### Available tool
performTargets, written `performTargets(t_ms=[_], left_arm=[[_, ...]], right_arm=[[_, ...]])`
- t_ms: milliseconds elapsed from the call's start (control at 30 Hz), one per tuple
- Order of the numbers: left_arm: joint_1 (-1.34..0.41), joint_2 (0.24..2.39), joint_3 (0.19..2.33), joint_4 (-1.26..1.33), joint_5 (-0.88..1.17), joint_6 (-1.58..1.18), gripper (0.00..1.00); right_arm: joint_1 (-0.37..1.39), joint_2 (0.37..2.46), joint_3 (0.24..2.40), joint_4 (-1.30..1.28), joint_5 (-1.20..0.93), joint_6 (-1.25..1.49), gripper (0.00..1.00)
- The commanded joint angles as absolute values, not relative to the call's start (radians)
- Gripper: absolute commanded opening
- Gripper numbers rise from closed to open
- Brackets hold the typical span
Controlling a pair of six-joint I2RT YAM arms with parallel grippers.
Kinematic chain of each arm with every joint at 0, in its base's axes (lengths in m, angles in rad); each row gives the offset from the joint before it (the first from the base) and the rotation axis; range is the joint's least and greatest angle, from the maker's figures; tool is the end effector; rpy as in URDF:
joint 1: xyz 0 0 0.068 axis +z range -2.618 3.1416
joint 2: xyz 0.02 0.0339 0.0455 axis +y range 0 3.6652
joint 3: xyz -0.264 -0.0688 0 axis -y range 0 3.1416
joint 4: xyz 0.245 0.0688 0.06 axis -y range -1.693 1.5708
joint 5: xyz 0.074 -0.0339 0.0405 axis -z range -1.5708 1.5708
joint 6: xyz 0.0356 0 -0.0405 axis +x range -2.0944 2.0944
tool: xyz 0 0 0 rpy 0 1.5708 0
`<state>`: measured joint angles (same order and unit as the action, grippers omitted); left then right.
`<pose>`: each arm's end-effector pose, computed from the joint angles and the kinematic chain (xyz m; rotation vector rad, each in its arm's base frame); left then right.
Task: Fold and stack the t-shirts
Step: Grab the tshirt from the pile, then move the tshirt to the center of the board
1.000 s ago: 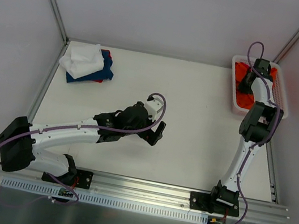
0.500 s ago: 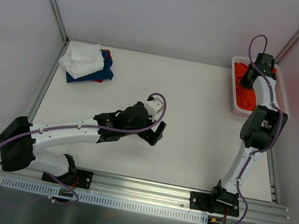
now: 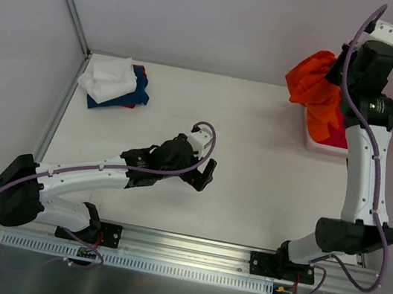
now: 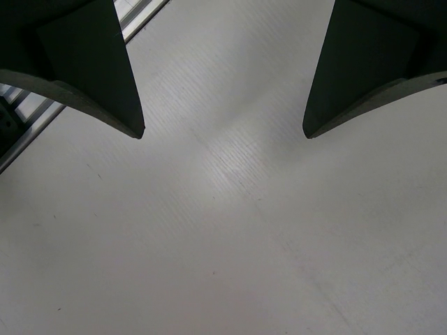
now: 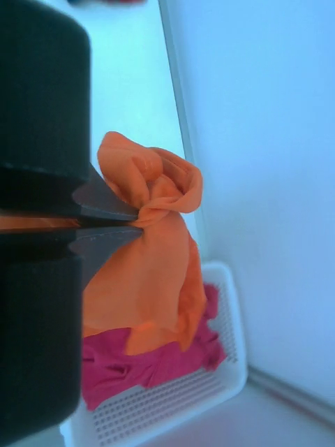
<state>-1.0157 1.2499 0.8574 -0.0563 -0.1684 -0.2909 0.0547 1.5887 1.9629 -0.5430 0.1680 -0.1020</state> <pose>0.1549 -0.2385 0.2784 0.6321 1.9772 -0.6527 0.3382 0.0126 0.5045 -0.0129 1.7406 -0.1808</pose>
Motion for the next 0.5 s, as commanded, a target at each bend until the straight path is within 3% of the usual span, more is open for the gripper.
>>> performTargets(t_ms=[0, 233, 467], left_arm=[[-1.025, 1.223, 0.850, -0.031, -0.193, -0.308, 0.99], [-1.026, 1.227, 0.848, -0.029, -0.199, -0.313, 0.99], [-1.026, 1.242, 0.856, -0.025, -0.198, -0.319, 0.99]], right_arm=[[0.164, 1.398, 1.976, -0.546, 0.212, -0.175, 0.00], [0.411, 1.128, 1.965, -0.525, 0.174, -0.189, 0.00], [0.430, 0.991, 1.919, -0.494, 0.039, -0.118, 0.00]])
